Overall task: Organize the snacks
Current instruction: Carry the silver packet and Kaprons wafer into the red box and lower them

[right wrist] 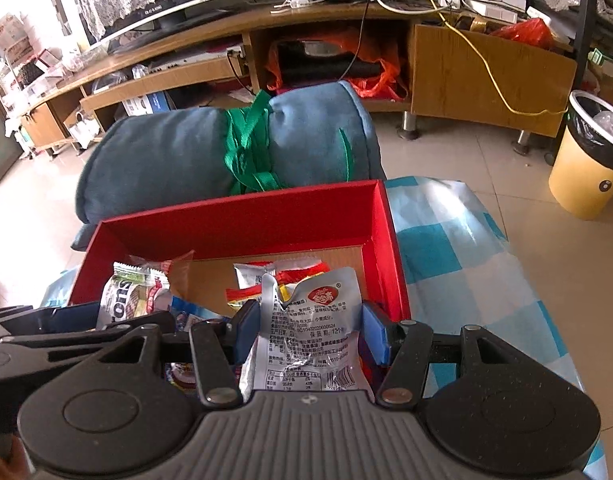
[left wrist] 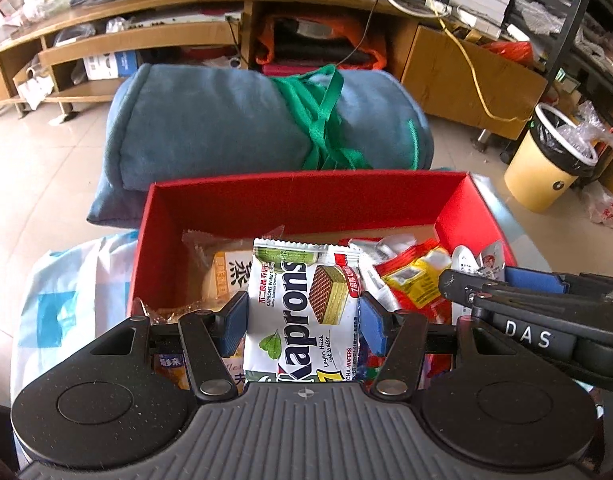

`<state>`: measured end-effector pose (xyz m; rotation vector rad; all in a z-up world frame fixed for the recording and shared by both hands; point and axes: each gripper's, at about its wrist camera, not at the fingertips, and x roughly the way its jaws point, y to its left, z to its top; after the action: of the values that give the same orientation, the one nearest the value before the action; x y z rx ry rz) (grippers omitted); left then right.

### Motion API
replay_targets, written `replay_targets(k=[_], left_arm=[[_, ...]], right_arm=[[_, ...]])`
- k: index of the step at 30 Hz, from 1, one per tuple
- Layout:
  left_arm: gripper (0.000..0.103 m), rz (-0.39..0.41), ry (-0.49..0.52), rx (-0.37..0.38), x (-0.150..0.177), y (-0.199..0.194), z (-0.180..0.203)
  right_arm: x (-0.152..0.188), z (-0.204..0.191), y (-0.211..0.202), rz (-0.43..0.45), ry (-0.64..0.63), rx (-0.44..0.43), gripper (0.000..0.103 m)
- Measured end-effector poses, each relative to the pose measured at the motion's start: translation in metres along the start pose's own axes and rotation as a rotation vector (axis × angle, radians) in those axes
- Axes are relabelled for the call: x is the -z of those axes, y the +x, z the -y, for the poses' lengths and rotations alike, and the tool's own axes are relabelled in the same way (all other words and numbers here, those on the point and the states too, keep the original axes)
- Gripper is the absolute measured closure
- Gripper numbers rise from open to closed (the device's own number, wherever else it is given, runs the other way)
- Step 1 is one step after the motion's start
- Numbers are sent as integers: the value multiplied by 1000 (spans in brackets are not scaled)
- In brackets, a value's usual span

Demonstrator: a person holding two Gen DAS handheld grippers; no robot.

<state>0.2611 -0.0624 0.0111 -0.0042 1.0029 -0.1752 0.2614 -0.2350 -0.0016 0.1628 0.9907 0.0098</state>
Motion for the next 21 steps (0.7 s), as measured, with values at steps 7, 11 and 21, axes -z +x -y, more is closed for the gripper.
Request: replay_targets(k=[7, 11, 21], left_arm=[[38, -11, 8, -34, 4, 8, -1], [37, -14, 2, -43, 4, 9, -2], [23, 11, -24, -54, 1, 0, -9]], right_arm=[[0, -3, 8, -17, -13, 5, 52], [1, -5, 9, -22, -18, 7, 52], [-3, -4, 0, 12, -14, 10, 48]])
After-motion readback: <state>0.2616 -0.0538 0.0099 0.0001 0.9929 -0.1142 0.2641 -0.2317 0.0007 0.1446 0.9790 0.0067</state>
